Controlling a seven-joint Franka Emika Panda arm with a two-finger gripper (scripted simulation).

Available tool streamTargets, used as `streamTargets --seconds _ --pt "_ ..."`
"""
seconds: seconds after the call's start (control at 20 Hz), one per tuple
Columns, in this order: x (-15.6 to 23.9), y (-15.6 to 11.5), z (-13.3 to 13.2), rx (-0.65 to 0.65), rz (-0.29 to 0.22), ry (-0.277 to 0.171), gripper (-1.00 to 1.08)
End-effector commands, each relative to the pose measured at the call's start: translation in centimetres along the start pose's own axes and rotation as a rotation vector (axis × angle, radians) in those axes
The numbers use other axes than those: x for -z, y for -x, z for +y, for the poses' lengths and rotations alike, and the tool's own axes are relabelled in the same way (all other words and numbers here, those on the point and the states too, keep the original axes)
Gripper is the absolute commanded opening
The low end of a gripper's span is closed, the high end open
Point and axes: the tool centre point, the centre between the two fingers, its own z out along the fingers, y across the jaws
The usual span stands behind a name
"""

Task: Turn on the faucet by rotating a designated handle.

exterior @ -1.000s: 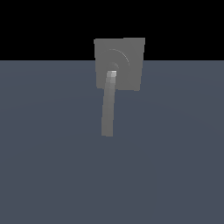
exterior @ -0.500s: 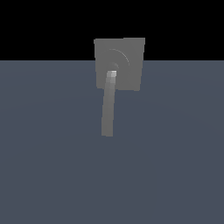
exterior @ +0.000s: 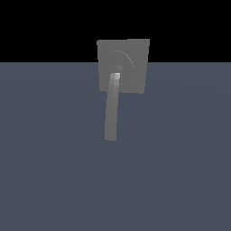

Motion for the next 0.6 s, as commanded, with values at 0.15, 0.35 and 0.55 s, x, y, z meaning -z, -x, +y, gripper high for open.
streamTargets --seconds 0.15,0.35,0.55 --pt "3.1 -3.0 2.7 0.303 -0.154 0.152 -1.0" --pt "5.1 -6.2 4.2 0.539 -0.268 0.243 -1.0" --pt "6.8 -10.2 5.1 0.786 -0.384 0.32 -1.0"
